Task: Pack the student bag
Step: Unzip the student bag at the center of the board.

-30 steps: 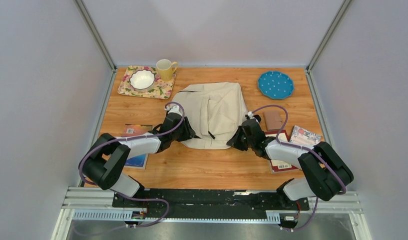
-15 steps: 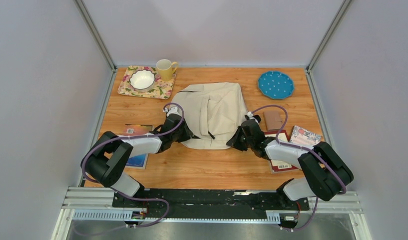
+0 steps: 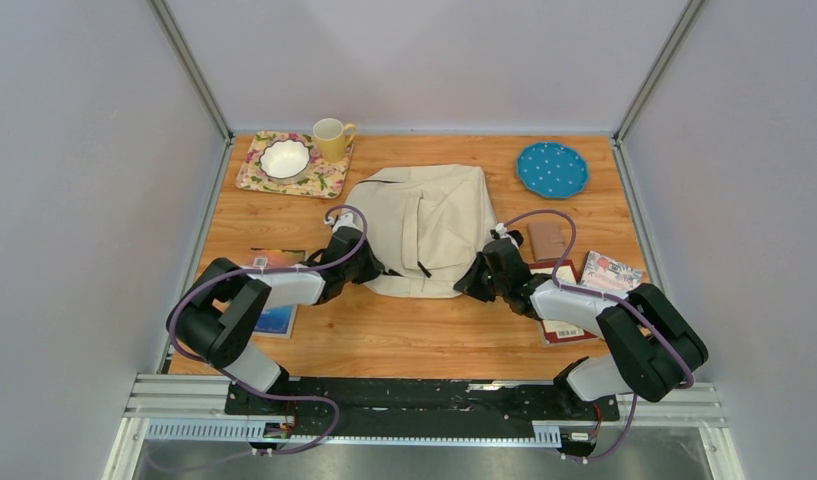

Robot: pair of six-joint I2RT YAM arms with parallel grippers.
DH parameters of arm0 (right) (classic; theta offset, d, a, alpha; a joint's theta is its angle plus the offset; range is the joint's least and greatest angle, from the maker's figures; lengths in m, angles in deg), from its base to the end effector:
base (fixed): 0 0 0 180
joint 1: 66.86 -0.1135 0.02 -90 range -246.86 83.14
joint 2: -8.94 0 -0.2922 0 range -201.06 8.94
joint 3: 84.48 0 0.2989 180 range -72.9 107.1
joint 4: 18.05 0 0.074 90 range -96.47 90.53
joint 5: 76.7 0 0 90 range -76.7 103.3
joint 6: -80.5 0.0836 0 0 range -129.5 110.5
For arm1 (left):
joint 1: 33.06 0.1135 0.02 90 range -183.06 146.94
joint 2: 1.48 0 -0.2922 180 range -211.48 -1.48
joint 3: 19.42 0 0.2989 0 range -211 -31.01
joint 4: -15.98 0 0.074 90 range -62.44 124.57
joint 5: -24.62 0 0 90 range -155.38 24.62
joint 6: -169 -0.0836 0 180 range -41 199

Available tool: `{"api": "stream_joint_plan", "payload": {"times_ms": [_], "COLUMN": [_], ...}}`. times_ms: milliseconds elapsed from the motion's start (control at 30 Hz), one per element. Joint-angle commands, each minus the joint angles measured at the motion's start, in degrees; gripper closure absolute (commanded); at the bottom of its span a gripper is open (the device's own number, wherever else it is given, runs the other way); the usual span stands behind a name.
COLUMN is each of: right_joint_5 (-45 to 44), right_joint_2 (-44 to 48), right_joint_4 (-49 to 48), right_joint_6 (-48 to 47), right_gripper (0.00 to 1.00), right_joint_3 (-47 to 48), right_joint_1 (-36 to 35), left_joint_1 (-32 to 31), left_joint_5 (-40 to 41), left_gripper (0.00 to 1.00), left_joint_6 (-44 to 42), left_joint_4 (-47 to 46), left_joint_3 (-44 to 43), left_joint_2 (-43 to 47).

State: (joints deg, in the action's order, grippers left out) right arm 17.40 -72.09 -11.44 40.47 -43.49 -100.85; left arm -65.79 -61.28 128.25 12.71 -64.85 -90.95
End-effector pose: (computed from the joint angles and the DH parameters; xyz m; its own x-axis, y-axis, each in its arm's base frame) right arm 0.2548 0.1790 0.0954 -0.8459 0.3508 -0.4017 0.0768 0.8256 0.5591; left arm 0.2988 -0.1849 0.0951 -0.7326 -0.4274 -0.5297 -0.0939 0.8343 -0.5433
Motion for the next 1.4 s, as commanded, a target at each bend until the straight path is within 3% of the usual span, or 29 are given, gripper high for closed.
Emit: {"api": "stream_joint_plan", "payload": {"times_ms": [0,400,633,1000,1067,1200,1300,1367], "right_joint_5": [1.44,-0.48,-2.6,1.78,3.54,5.48,5.75,9.23], "right_joint_2": [0.0,-3.42,-3.96,-6.23,-6.5,-2.21,4.73,10.59], "right_joint_4": [1.55,4.7,9.01,11.47,12.79,16.65,19.89,19.66], "right_joint_6": [-0.58,-3.65,-8.75,-14.99,-15.78,-14.48,-11.05,-6.05], "right_gripper": [1.0,1.0,1.0,1.0,0.93,0.54,0.37,0.32], "right_joint_3": [0.83,5.21,7.59,11.81,13.39,13.05,9.36,4.99], "right_joint_1": [-0.89,-0.54,5.51,14.13,14.66,15.1,14.93,15.01], "left_joint_1": [1.7,2.06,2.06,1.97,1.97,1.0,0.39,-0.31], "left_joint_5": [-1.28,-8.84,-10.87,-14.2,-14.99,-15.44,-16.31,-17.02], "left_gripper": [1.0,1.0,1.0,1.0,1.0,1.0,1.0,1.0], "left_joint_6": [0.14,-5.39,-12.25,-16.47,-16.47,-15.68,-14.54,-13.84], "left_joint_4": [0.7,-4.74,-0.8,0.7,-0.26,-1.76,-2.81,-3.78], "left_joint_3": [0.89,5.19,7.04,11.52,12.92,14.07,13.46,12.67], "left_joint_2": [-1.59,5.87,12.82,20.12,20.91,21.88,21.36,20.66]}}
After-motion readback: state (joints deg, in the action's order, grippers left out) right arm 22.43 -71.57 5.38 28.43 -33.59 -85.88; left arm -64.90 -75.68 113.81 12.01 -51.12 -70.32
